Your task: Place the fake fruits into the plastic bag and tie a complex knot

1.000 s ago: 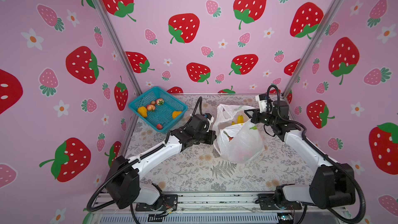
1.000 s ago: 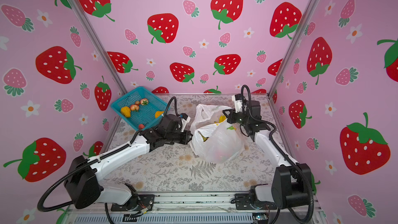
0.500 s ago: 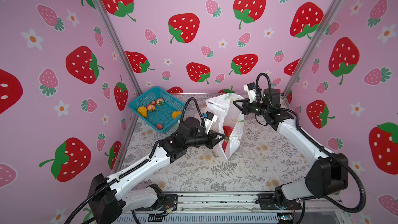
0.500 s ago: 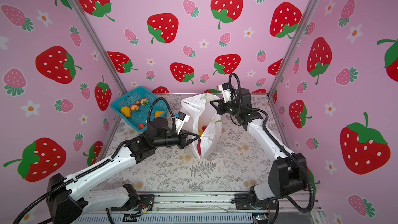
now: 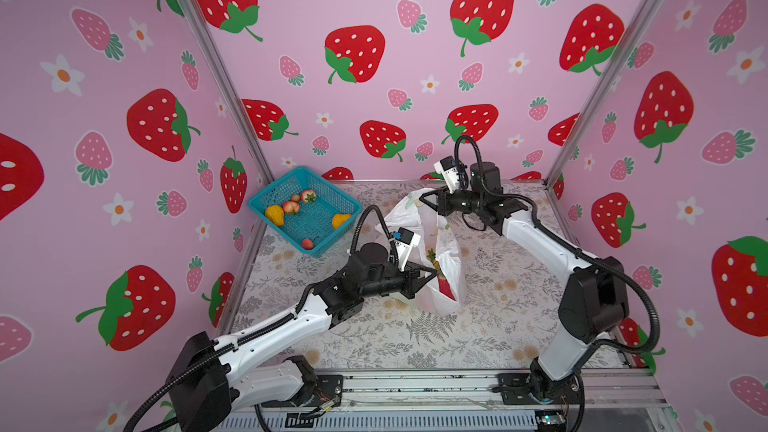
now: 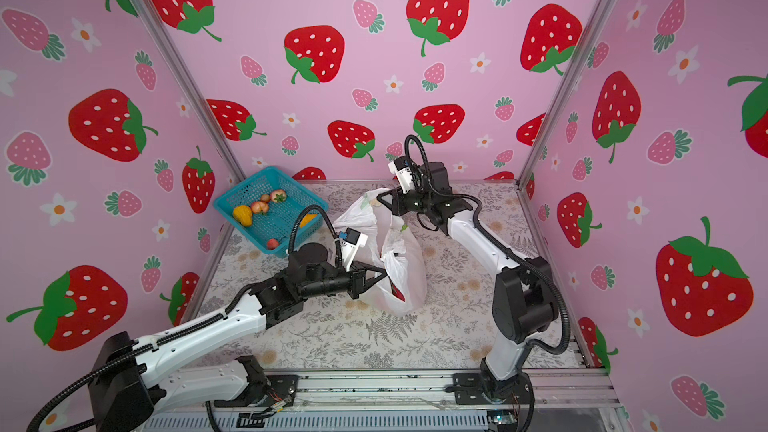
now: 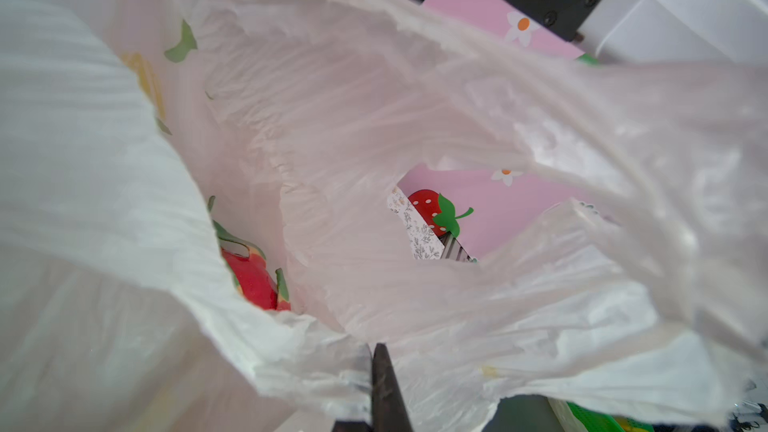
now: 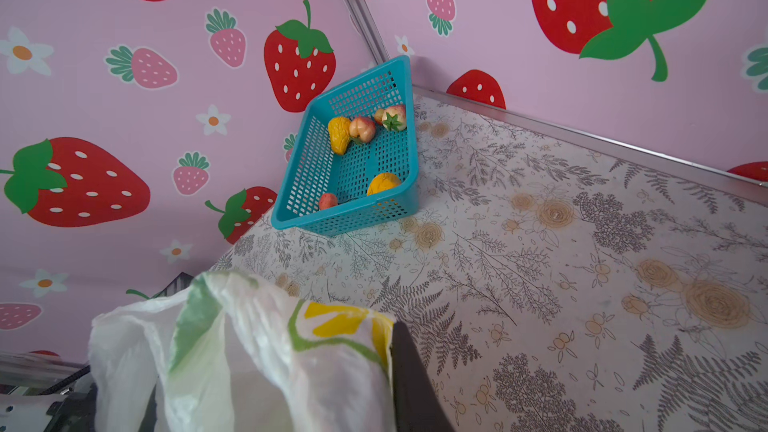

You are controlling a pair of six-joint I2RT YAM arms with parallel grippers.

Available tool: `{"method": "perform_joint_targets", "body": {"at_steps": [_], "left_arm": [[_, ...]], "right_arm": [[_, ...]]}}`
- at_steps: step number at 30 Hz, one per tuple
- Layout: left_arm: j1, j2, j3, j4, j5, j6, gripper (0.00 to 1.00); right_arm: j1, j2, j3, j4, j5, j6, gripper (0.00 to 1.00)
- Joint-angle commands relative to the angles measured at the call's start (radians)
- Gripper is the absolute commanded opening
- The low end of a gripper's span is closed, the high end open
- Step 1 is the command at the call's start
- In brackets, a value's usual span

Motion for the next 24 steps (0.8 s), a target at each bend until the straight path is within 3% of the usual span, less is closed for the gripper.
{"method": "perform_joint_targets", "body": {"at_steps": [1, 7, 10, 14, 17, 24], "left_arm": [[-0.002, 0.016, -0.026, 0.078, -0.051, -0.024, 0.0], [-0.002, 0.019, -0.066, 0.092, -0.104, -0.041, 0.0], [-0.001, -0.004, -0.084, 0.09, -0.141, -0.046, 0.0], [0.001, -0.035, -0.089, 0.062, -0.183, -0.045, 0.0], [0.006, -0.05, -0.089, 0.046, -0.197, -0.057, 0.0], [0.009, -0.063, -0.088, 0.019, -0.199, -0.101, 0.0]], "right_arm": [[0.0, 0.043, 0.079, -0.042, 0.011, -0.026, 0.21], [0.006, 0.042, 0.178, -0.15, 0.099, -0.076, 0.43], [0.009, -0.006, 0.192, -0.2, 0.189, -0.114, 0.63], [0.012, -0.105, 0.167, -0.225, 0.289, -0.141, 0.8], [0.018, -0.19, 0.117, -0.221, 0.323, -0.148, 0.86], [0.062, -0.436, -0.078, -0.239, 0.344, -0.151, 0.88]]}}
